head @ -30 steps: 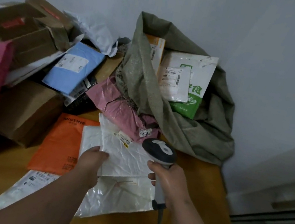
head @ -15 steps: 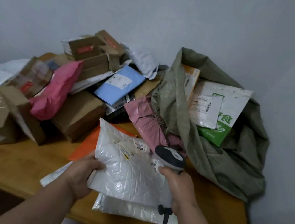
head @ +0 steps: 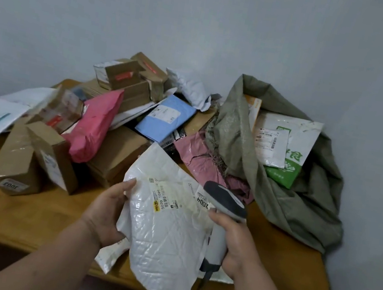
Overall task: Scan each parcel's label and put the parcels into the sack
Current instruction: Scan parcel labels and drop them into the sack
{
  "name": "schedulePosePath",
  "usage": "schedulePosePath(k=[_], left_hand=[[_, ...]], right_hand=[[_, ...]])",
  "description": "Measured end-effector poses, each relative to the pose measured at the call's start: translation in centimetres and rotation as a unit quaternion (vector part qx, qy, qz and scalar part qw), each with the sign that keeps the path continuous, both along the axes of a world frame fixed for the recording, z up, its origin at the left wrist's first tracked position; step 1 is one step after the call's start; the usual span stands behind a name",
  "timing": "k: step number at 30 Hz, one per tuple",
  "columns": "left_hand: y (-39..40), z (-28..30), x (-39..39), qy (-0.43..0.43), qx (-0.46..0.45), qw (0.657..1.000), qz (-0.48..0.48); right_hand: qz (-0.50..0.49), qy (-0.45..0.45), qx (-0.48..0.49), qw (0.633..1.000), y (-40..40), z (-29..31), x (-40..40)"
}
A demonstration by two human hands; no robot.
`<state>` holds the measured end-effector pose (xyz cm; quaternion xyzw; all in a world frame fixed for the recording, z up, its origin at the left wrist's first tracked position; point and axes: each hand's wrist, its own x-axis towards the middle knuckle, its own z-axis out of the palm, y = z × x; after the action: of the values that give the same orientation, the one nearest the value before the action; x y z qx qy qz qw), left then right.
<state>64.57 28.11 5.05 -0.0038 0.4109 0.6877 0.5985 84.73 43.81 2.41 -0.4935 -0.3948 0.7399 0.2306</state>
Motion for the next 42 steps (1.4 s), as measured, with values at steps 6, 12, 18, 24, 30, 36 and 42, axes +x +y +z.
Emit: schedulePosePath(k=[6, 12, 18, 24, 30, 36, 42], left_hand=[[-2.0, 0.9, -1.4, 0.097, -0.075, 0.992, -0.023], [-2.9, 2.4, -2.7, 0.262, -0.182, 0.944, -0.088], [-2.1, 3.9, -3.7, 0.309, -0.165, 0.936, -0.03], [-1.4, 5.3, -2.6, 0.3, -0.15, 0.942, 0.011], [-1.0, 5.4, -2.4, 0.266, -0.145, 0.953, 0.018], [-0.1, 4.2, -2.9, 0.254, -0.084, 0.955, 0.13], [0.6, 4.3, -2.2, 0.208, -0.046, 0.961, 0.174]], right_hand=[[-0.063, 0.006, 0.058, 0.996, -1.8, 2.2, -1.2], [-0.085, -0.008, 0.161, 0.983, -2.0, 4.0, -1.3], [-0.074, 0.01, 0.24, 0.968, -2.0, 5.1, -0.9], [-0.045, 0.007, 0.262, 0.964, -1.9, 5.8, -0.7], [-0.047, -0.004, 0.253, 0.966, -1.2, 5.8, -0.2], [-0.061, -0.006, 0.231, 0.971, -0.7, 5.7, 0.5], [0.052, 0.01, 0.21, 0.976, -2.8, 6.7, -0.8]])
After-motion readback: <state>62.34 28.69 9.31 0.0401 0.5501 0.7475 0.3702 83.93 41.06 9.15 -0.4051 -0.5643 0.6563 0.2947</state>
